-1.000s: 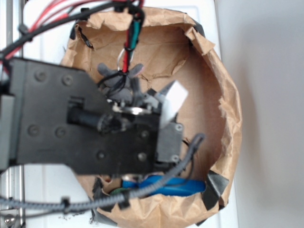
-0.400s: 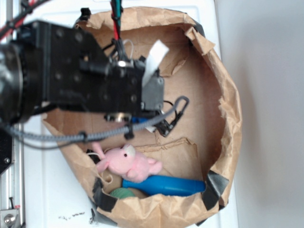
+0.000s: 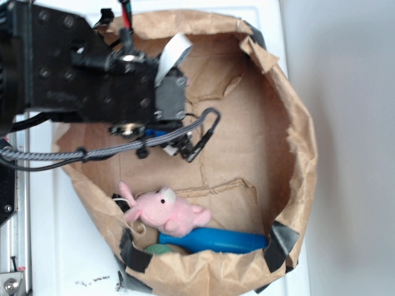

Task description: Grab the gray animal.

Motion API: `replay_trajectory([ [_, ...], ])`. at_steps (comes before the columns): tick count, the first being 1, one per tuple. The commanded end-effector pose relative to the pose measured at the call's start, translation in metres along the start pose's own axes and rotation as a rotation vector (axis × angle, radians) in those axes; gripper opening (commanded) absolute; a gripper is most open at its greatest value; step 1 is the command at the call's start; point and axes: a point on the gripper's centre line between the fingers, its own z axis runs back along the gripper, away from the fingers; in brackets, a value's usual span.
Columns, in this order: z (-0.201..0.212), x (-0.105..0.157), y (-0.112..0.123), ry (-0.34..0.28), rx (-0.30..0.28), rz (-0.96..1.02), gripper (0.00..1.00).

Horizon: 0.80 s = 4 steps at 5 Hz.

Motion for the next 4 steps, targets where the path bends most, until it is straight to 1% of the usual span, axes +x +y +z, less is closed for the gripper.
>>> replay_trajectory([
  [1,-0.012,0.014,0.004,-0.063,0.041,0.072,1.0],
  [2,-0.022,0.01,-0.008,-0.079,0.064,0.09,1.0],
  [3,-0.027,0.002,-0.015,-0.105,0.09,0.076,0.0],
  [4,-0.012,0.003,-0.014,-0.11,0.052,0.033,0.0],
])
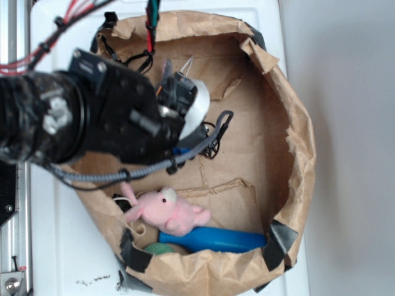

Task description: Grab the gray animal.

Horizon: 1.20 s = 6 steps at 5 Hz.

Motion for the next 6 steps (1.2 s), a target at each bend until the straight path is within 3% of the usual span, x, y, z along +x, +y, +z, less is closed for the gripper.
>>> replay_trajectory([
  [1,0.069,0.014,0.002,-0.044,-0.126,-0.172,0.0],
  [2,0.115,0.02,-0.008,-0.018,-0.269,-0.302,0.0],
  [3,0.164,0.021,-0.023,-0.003,-0.485,-0.482,0.0],
  [4,0.188,0.022,-0.045,-0.032,-0.567,-0.707,0.0],
  [5,0.199,0.018,-0.06,-0.012,-0.632,-0.933,0.0],
  [6,0.203,0.014,-0.062,0.018,-0.612,-0.949,0.0],
])
